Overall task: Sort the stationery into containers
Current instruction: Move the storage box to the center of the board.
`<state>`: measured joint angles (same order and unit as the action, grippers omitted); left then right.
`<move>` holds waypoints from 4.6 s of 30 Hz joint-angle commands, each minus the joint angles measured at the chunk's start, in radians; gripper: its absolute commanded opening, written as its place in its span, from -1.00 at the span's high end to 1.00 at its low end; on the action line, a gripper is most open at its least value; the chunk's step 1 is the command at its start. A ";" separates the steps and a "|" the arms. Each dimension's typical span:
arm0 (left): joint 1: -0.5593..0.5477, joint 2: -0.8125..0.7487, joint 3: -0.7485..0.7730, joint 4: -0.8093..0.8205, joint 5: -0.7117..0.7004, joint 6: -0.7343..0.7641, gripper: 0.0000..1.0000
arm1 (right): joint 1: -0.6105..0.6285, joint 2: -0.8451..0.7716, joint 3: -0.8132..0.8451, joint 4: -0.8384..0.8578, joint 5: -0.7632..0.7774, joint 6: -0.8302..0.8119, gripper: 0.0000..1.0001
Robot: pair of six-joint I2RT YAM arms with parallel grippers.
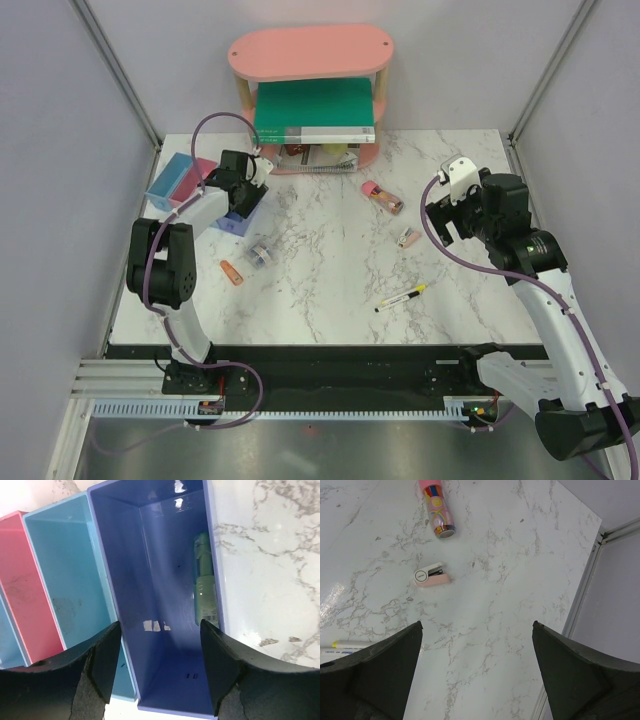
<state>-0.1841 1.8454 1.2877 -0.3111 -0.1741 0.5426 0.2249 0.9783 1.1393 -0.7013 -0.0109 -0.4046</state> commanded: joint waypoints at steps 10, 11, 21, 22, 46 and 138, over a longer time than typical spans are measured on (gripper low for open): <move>-0.006 0.032 0.110 -0.209 0.272 -0.260 -0.40 | -0.002 0.000 0.008 0.006 -0.006 0.004 -0.96; -0.006 0.035 0.114 -0.224 0.283 -0.283 -0.40 | -0.002 -0.001 0.013 0.008 -0.008 0.004 -0.96; -0.029 0.089 0.111 -0.252 0.340 -0.363 -0.35 | -0.002 -0.016 0.001 0.002 -0.001 -0.005 -0.96; -0.032 0.092 0.111 -0.253 0.343 -0.365 -0.35 | -0.002 -0.020 0.000 0.000 -0.001 -0.005 -0.96; -0.201 0.170 0.190 -0.283 0.436 -0.464 -0.35 | -0.001 -0.041 -0.015 -0.006 -0.004 -0.017 -0.96; -0.215 -0.804 -0.264 -0.281 0.051 0.092 -0.48 | 0.358 1.162 0.467 0.529 0.580 0.210 -0.96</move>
<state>-0.4042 1.0626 1.0348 -0.5968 -0.1463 0.6312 0.5877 2.1132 1.5929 -0.2211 0.4480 -0.0887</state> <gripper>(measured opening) 0.736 0.982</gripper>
